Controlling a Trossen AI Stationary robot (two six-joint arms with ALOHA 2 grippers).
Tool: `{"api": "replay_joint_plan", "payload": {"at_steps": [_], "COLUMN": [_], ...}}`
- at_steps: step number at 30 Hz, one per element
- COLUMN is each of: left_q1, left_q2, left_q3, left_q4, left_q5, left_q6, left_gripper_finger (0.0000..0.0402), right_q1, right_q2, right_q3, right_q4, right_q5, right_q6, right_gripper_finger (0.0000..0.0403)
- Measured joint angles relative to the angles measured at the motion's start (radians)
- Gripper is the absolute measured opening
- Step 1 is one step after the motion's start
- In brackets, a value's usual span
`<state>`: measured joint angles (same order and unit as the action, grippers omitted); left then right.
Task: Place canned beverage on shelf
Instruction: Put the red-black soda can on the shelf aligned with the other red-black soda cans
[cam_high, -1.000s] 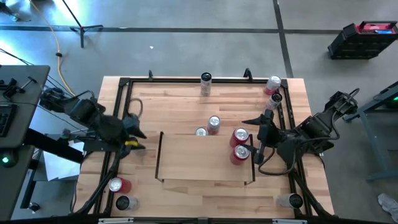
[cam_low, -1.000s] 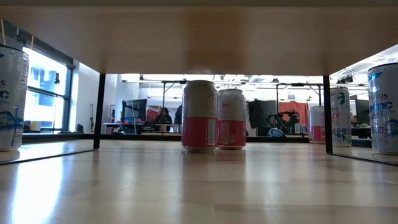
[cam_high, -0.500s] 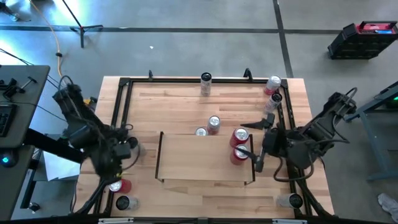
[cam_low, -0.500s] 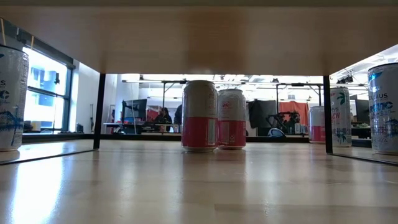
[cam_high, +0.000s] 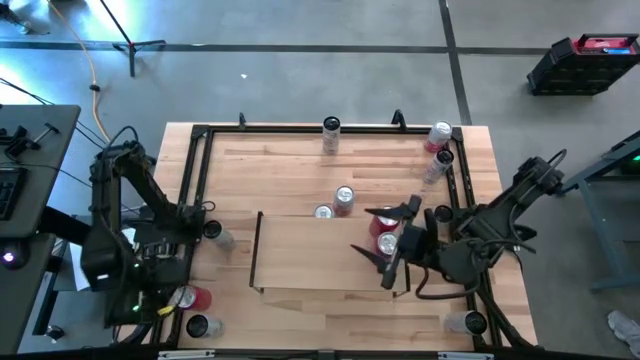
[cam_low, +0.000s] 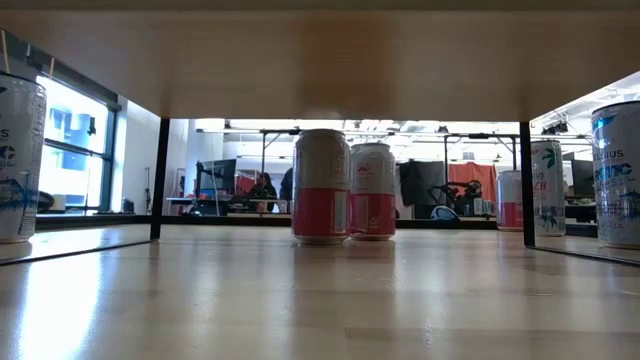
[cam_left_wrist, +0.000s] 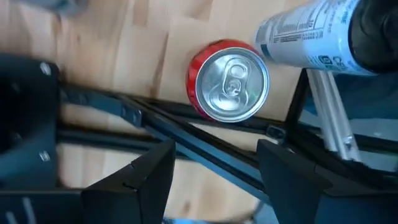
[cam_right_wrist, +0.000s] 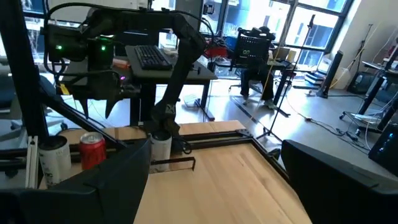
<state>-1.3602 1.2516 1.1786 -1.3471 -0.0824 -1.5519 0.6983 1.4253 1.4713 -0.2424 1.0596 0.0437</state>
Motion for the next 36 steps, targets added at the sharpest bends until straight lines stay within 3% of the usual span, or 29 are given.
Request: {"api": "replay_joint_plan", "payload": {"at_steps": [9, 19, 25, 36], "left_q1": [-0.032, -0.015, -0.014, 0.003], "left_q2": [0.032, 0.085, 0.138, 0.154], "left_q3": [0.0, -0.001, -0.001, -0.052], "left_q4": [0.004, 0.043, 0.073, 0.103], "left_q5": [-0.214, -0.206, -0.182, -0.136], "left_q6": [0.043, 0.055, 0.114, 0.086], "left_gripper_finger": [0.0224, 0.0297, 0.0302, 0.0301], "right_q1": [-0.017, -0.061, -0.078, -0.079], "right_q2": [0.047, 0.069, 0.069, 0.069], "right_q3": [0.0, -0.001, -0.001, -0.001], "right_q4": [0.053, 0.053, 0.053, 0.052], "right_q5": [0.032, 0.024, -0.02, -0.063], "right_q6": [0.052, 0.064, 0.08, 0.087], "right_gripper_finger": [0.0344, 0.0344, 0.0344, 0.0344]}}
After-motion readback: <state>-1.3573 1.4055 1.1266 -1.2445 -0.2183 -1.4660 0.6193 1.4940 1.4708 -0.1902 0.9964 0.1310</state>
